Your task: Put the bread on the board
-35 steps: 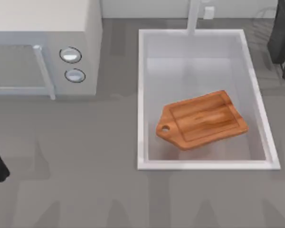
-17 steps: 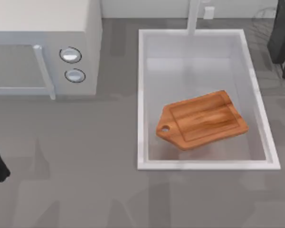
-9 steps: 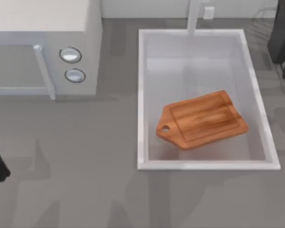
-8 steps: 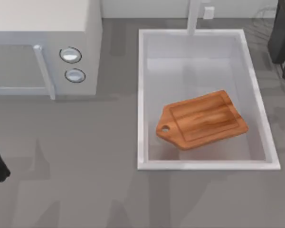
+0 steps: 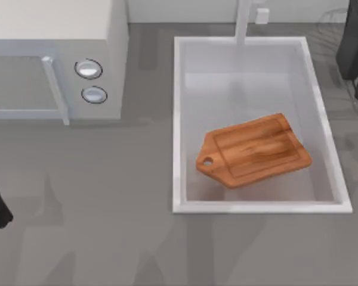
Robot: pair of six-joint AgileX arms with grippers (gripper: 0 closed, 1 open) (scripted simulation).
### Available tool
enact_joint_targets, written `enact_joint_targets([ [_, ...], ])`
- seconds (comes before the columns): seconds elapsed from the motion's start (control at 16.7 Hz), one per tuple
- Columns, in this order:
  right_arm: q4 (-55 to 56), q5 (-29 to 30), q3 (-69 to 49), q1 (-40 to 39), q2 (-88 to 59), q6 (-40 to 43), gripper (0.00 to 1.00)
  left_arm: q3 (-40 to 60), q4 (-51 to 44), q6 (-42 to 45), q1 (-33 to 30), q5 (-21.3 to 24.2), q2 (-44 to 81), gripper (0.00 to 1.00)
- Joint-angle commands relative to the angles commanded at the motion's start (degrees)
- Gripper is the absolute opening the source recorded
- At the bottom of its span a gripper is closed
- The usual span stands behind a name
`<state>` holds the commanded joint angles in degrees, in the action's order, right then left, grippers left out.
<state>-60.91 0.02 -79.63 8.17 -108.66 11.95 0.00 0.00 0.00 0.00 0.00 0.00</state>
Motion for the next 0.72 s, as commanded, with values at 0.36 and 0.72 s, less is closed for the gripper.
enact_joint_targets([
  [0.36, 10.7, 0.0, 6.2, 0.2, -4.1, -0.1, 1.00, 0.0, 0.0, 0.0, 0.0, 0.0, 0.0, 1.00],
  [0.72, 14.4, 0.0, 8.6, 0.2, -5.9, -0.1, 1.00, 0.0, 0.0, 0.0, 0.0, 0.0, 0.0, 1.00],
])
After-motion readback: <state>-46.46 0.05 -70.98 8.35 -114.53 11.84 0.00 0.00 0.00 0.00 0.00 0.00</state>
